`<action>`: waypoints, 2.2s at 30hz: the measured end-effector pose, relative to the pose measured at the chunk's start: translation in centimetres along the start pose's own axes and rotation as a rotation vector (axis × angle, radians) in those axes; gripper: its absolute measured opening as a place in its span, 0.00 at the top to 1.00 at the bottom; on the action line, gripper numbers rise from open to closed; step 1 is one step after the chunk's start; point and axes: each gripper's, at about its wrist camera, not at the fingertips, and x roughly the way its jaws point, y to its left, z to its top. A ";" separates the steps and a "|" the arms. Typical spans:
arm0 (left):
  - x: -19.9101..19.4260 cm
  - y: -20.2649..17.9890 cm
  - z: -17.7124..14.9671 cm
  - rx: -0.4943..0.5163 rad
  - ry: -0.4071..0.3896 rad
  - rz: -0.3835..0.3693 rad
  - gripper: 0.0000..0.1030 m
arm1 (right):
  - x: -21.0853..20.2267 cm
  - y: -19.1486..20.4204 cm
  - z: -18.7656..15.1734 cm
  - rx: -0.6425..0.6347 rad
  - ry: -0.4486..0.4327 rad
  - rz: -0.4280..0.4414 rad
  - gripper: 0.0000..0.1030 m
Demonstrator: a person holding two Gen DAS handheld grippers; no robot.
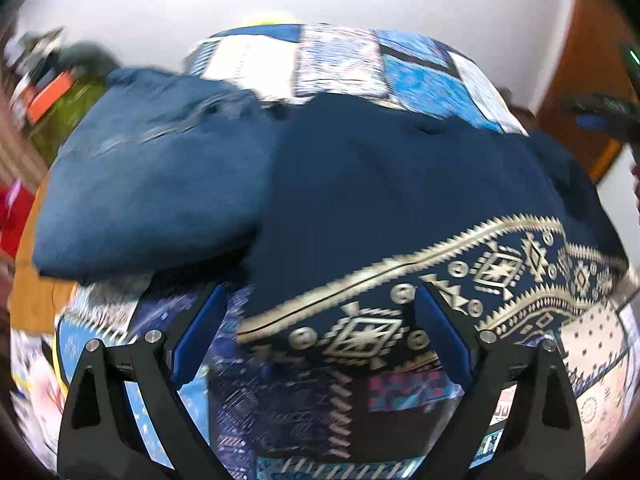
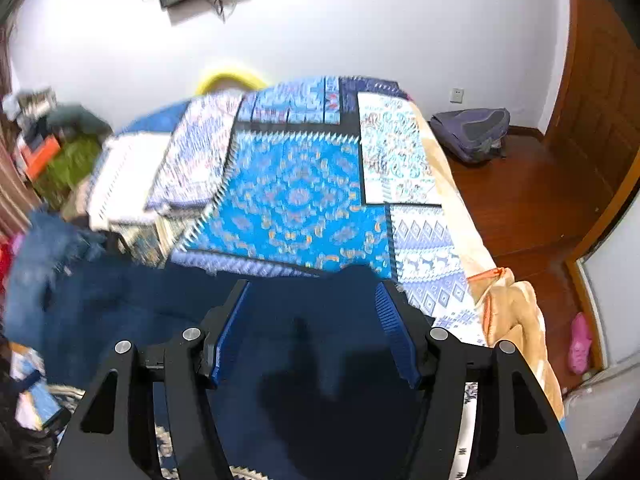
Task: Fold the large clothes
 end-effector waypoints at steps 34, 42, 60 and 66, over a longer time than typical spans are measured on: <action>6.3 3.7 -2.6 -0.672 0.034 -0.405 0.43 | -2.6 3.9 -12.4 -0.114 0.183 0.158 0.42; 1.6 0.3 -0.6 -0.557 -0.066 -0.300 0.88 | -3.1 4.9 -12.5 -0.145 0.185 0.157 0.42; -17.9 -1.9 1.8 -0.314 -0.457 -0.360 0.91 | -4.8 12.1 -8.5 -0.199 0.089 0.281 0.31; -15.1 -0.8 0.3 -0.291 -0.362 -0.266 0.91 | 1.4 17.3 -11.9 -0.201 0.245 0.387 0.31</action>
